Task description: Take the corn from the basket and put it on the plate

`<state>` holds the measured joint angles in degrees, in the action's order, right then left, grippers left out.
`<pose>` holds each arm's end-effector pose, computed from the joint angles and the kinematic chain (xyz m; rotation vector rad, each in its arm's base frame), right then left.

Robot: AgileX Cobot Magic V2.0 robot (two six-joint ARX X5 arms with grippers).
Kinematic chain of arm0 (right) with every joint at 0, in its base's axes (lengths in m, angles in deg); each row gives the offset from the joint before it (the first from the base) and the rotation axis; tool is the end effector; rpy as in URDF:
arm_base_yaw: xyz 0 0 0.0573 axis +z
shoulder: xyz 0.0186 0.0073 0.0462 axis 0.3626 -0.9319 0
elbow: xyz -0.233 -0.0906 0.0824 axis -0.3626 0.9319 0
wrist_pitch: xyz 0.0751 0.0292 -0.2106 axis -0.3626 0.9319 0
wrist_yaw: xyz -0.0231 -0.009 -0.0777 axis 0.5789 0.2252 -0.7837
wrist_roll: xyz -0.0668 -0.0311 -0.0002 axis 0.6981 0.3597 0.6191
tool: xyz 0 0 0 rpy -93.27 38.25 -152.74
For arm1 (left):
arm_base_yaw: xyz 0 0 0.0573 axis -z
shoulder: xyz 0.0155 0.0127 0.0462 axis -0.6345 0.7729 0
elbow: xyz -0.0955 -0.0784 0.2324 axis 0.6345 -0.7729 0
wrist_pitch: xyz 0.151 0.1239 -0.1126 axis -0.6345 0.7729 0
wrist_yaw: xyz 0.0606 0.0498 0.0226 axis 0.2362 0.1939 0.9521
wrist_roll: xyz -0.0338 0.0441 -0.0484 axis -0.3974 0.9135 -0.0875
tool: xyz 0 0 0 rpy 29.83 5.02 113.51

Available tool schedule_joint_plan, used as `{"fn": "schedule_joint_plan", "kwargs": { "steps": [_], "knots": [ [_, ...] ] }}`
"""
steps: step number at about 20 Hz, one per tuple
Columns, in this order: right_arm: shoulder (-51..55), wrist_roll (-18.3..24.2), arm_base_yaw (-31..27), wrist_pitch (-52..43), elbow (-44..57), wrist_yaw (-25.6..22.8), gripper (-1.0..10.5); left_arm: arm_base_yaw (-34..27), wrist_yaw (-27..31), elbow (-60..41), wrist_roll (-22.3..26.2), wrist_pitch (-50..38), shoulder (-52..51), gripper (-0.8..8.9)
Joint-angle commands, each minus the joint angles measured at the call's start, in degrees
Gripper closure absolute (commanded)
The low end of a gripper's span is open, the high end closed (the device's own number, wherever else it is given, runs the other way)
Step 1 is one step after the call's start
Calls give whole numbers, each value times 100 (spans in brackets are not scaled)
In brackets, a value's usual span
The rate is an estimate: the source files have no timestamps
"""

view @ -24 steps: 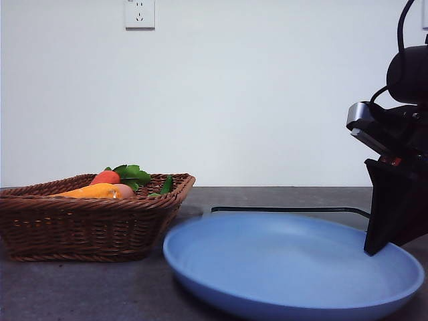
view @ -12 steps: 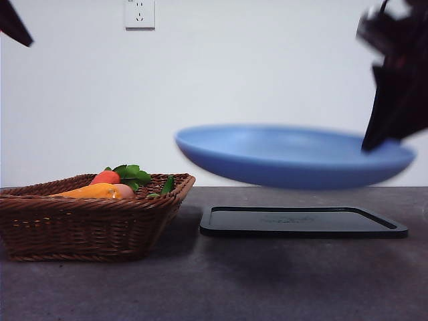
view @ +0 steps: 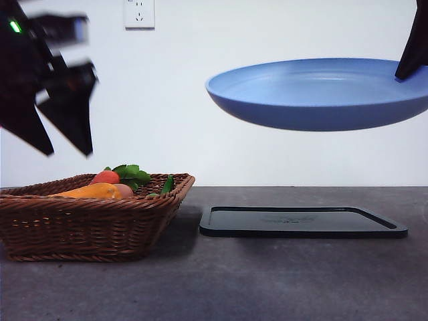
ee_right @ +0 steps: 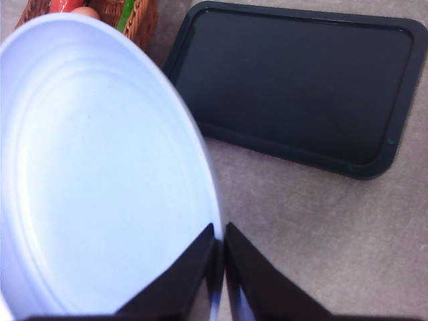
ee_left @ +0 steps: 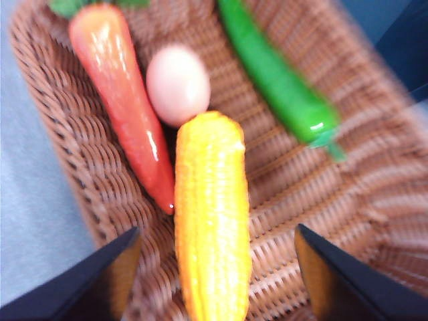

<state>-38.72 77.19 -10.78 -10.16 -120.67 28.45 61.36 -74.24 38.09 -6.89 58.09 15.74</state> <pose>0.1675 0.0548 0.2826 0.1935 0.8985 0.5150 0.2429 -0.0990 0.2297 0.2656 0.9060 -0.4166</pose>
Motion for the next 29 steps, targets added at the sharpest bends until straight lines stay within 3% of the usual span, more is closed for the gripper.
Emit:
{"fn": "schedule_joint_plan", "kwargs": {
  "steps": [1,9,15,20,24,29],
  "knots": [
    [-24,-44,15,-83,-118,20,945,98,129,280,105,-52,568,436],
    [-24,-42,15,-177,-118,20,945,179,315,369,142,-483,1469,440],
    [-24,-39,15,-195,-118,20,945,179,315,369,74,-426,1519,596],
    [-37,-46,15,-192,-118,17,945,177,271,481,-87,-433,1344,609],
    [-391,-116,15,-236,-118,20,945,254,-151,946,-258,-323,767,609],
    [-1449,-273,15,-601,-118,195,945,629,-1464,1416,-608,-361,140,609]
  ]
}}
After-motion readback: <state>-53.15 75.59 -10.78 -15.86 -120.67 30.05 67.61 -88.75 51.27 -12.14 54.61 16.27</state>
